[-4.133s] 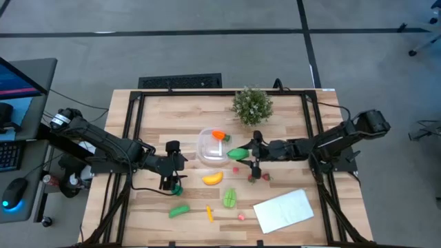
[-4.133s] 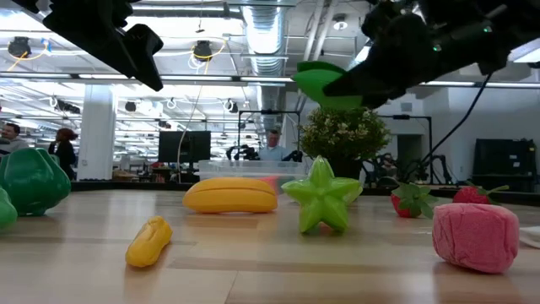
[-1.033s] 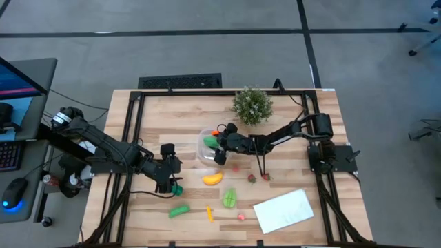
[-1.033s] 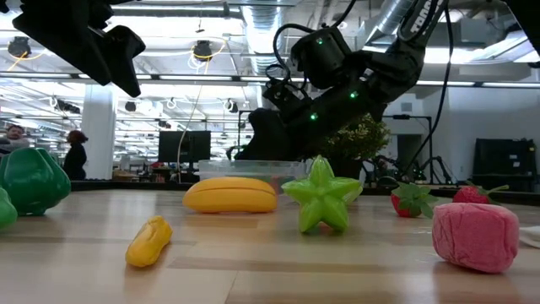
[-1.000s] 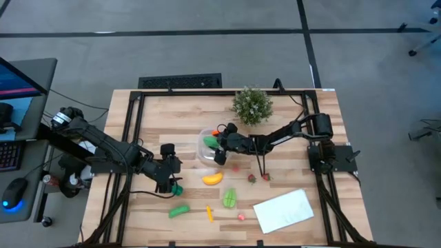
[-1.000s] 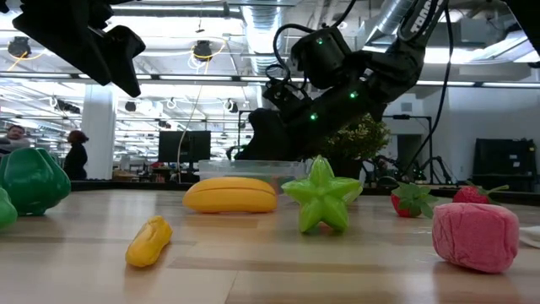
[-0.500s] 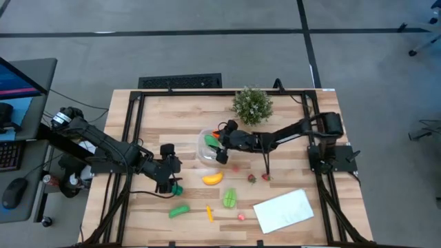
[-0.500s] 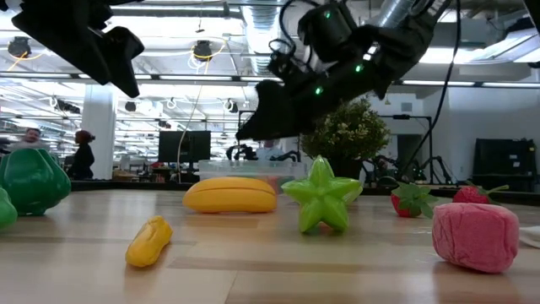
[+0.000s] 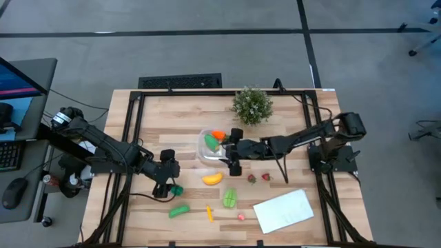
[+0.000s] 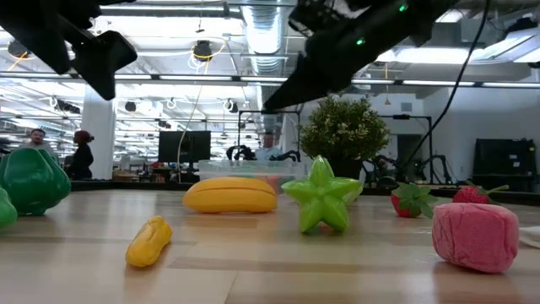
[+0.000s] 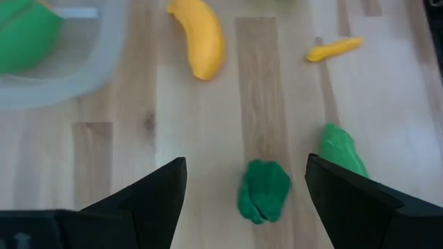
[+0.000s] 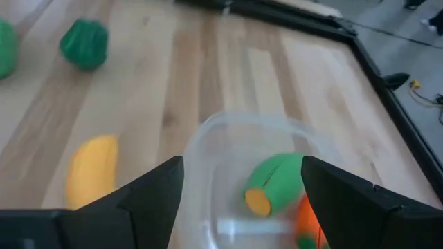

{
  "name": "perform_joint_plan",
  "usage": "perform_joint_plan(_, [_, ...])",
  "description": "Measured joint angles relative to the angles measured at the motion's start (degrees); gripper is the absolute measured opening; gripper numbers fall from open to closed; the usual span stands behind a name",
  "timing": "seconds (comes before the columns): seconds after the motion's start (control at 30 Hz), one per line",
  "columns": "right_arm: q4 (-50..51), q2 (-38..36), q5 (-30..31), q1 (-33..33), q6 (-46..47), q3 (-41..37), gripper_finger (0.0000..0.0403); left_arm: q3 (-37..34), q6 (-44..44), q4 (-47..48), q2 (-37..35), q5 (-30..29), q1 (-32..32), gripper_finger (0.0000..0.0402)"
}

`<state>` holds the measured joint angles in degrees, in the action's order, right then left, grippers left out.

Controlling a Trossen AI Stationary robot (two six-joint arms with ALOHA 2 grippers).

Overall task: Pick and placing Produce into tupperware
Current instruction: Put the green bell pepper into the transparent container

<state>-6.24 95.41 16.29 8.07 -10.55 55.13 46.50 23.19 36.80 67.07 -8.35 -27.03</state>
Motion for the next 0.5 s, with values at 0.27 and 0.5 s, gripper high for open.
perform_joint_plan(0.27, [10.2,-2.0,-2.2,3.7,0.4,0.0,0.0286,-0.3,5.5,2.4,0.5,-0.5,-1.1,0.0284])
perform_joint_plan(0.5, [12.7,-1.6,-8.9,6.9,0.6,0.0,0.0286,-5.1,12.5,-0.2,0.5,-2.6,-3.8,0.0284])
